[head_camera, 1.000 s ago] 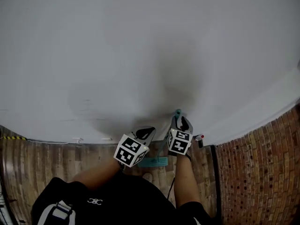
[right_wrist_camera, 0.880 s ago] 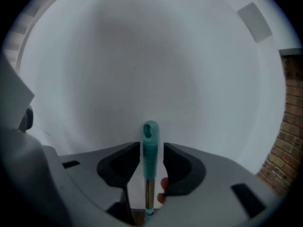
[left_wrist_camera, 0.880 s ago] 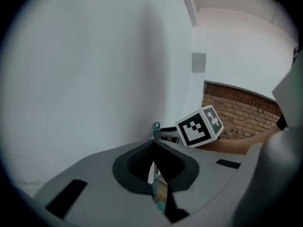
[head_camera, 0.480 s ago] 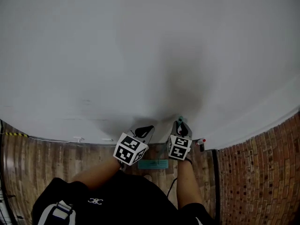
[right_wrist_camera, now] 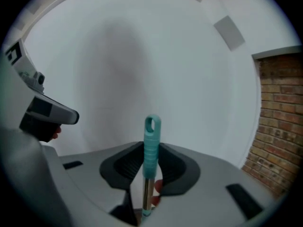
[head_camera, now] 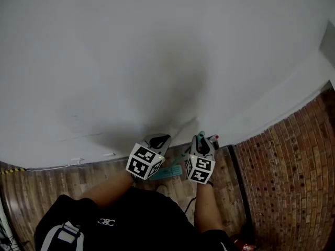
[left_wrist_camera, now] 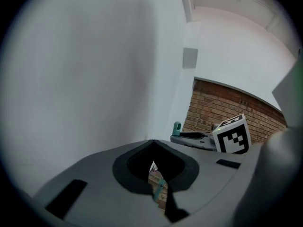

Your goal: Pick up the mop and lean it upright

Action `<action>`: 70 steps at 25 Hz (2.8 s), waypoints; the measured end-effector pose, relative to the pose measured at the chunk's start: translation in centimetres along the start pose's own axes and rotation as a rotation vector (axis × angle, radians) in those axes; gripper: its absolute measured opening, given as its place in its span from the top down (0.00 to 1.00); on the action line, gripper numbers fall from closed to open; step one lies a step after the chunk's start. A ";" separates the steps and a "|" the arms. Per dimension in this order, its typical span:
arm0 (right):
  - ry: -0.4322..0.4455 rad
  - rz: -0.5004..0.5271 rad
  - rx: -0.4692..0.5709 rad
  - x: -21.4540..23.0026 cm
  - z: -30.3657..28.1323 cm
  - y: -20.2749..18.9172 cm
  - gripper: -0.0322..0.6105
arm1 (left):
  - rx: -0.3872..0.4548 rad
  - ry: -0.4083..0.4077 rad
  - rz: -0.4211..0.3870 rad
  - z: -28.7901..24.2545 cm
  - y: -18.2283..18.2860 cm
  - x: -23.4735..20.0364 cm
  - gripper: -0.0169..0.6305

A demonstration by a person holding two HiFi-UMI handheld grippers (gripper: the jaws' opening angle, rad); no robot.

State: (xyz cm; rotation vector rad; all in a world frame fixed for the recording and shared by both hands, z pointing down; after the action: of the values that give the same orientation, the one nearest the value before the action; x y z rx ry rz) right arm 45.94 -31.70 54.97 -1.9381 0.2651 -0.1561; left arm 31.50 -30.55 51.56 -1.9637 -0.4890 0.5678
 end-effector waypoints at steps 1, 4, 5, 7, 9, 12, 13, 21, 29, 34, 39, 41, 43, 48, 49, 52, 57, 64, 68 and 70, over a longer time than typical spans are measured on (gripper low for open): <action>-0.013 -0.011 0.006 0.4 0.9 -0.2 0.78 | -0.002 -0.016 -0.006 -0.3 0.0 0.5 0.98; -0.044 -0.043 0.022 1.5 3.4 -0.9 0.78 | -0.011 -0.062 -0.022 -1.0 0.1 2.0 0.98; -0.051 -0.051 0.026 1.6 4.2 -1.2 0.78 | -0.017 -0.076 -0.026 -1.1 0.1 2.5 0.98; -0.065 -0.064 0.029 1.8 5.6 -1.7 0.78 | -0.030 -0.104 -0.033 -1.2 -0.1 3.5 0.98; -0.076 -0.075 0.035 1.9 6.9 -2.1 0.78 | -0.038 -0.129 -0.044 -1.3 -0.3 4.4 0.98; -0.087 -0.090 0.047 2.1 7.9 -2.5 0.78 | -0.047 -0.149 -0.057 -1.4 -0.6 5.1 0.98; -0.092 -0.094 0.049 2.1 8.2 -2.6 0.78 | -0.050 -0.150 -0.061 -1.4 -0.6 5.2 0.98; -0.092 -0.091 0.052 1.5 8.7 -2.8 0.78 | -0.054 -0.144 -0.057 -1.2 -0.8 5.0 0.98; -0.067 -0.088 0.052 1.3 8.3 -2.7 0.78 | -0.050 -0.115 -0.043 -1.0 -0.7 4.4 0.98; -0.038 -0.078 0.051 1.0 7.1 -2.3 0.78 | -0.045 -0.086 -0.040 -0.9 -0.5 3.5 0.98; 0.021 -0.055 0.042 -0.3 4.6 -1.6 0.78 | -0.040 -0.048 -0.008 -0.4 -0.3 1.8 0.98; 0.049 -0.042 0.038 -1.0 3.2 -1.4 0.78 | -0.035 -0.026 0.004 -0.1 -0.3 1.0 0.98; 0.073 -0.029 0.030 -1.5 1.6 -1.2 0.78 | -0.031 0.000 0.009 0.3 -0.3 0.2 0.98; 0.124 -0.015 0.014 -2.8 -2.3 -0.5 0.78 | -0.027 0.053 0.017 1.4 -0.4 -1.7 0.98; 0.131 -0.012 0.010 -3.0 -3.1 -0.3 0.78 | -0.024 0.062 0.019 1.6 -0.4 -2.0 0.98; 0.151 -0.006 -0.008 -3.5 -5.4 0.0 0.78 | -0.017 0.088 0.025 2.2 -0.5 -2.9 0.98; 0.179 -0.001 -0.042 -4.3 -8.8 0.6 0.78 | -0.014 0.120 0.035 2.8 -0.5 -3.9 0.98; 0.212 -0.025 -0.062 -5.3 -10.3 0.4 0.77 | -0.005 0.140 0.066 3.8 -0.9 -5.1 0.98; 0.246 -0.060 -0.077 -5.3 -10.7 0.1 0.76 | -0.014 0.139 0.081 3.9 -1.2 -4.9 0.98; 0.255 -0.044 -0.084 -5.4 -10.6 -0.3 0.75 | -0.013 0.133 0.077 3.9 -1.1 -4.5 0.98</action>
State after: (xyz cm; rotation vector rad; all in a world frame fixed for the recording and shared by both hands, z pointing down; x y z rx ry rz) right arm 38.31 -39.76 59.27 -2.0081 0.4030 -0.4281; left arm 25.50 -29.78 51.81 -2.0245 -0.3364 0.4785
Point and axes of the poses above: the fingertips, and each gripper's own axes: z backward along the fingers, x to its right, y out of its top, the point moved 2 cm from there along z, backward along the fingers, and after that the axes turned 10 degrees about y, right-handed, at the moved point
